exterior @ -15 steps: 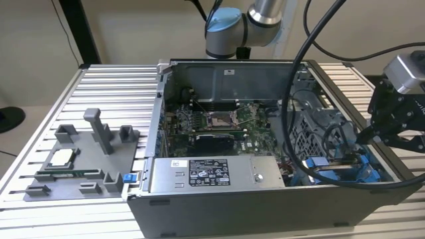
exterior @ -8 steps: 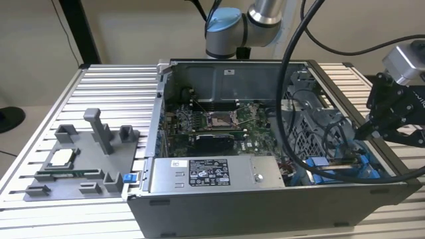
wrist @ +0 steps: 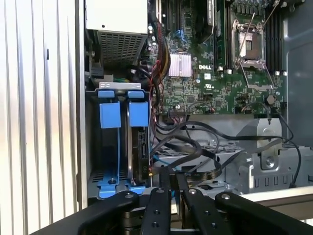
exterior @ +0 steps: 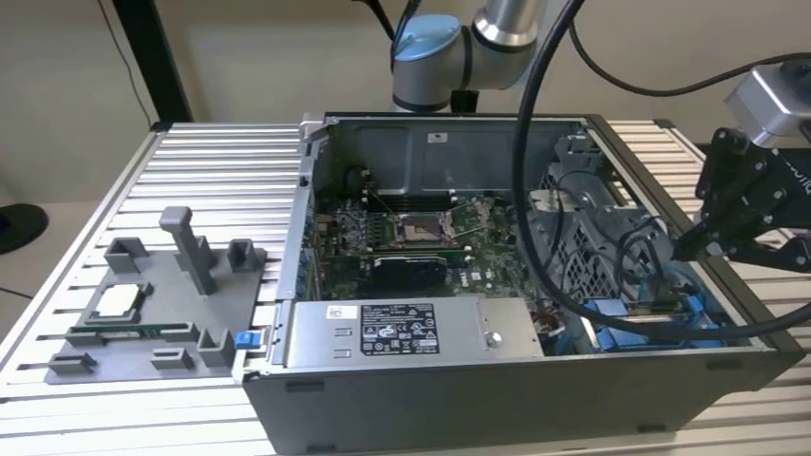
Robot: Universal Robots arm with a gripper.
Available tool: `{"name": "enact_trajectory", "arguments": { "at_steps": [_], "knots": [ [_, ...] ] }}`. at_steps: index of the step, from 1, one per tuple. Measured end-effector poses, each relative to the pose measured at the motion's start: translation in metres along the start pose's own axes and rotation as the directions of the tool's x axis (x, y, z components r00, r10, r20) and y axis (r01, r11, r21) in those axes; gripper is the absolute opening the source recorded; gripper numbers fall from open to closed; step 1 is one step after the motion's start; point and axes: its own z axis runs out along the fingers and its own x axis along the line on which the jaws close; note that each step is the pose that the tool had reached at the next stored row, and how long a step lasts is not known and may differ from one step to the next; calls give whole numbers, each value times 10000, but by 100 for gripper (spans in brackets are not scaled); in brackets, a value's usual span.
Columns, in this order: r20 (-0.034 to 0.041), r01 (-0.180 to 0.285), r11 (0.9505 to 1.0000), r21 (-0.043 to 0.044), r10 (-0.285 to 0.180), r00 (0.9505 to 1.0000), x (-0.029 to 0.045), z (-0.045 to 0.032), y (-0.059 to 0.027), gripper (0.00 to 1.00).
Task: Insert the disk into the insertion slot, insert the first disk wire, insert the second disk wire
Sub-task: 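Insert the second disk wire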
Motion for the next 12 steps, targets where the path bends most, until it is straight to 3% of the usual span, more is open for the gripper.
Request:
{"name": "enact_trajectory", "arguments": {
  "at_steps": [5, 12],
  "knots": [
    [1, 0, 10000, 0, 0, 10000, -10, -47, 51, 0],
    [0, 0, 10000, 0, 0, 10000, -11, -53, 62, 0]
  ]
}}
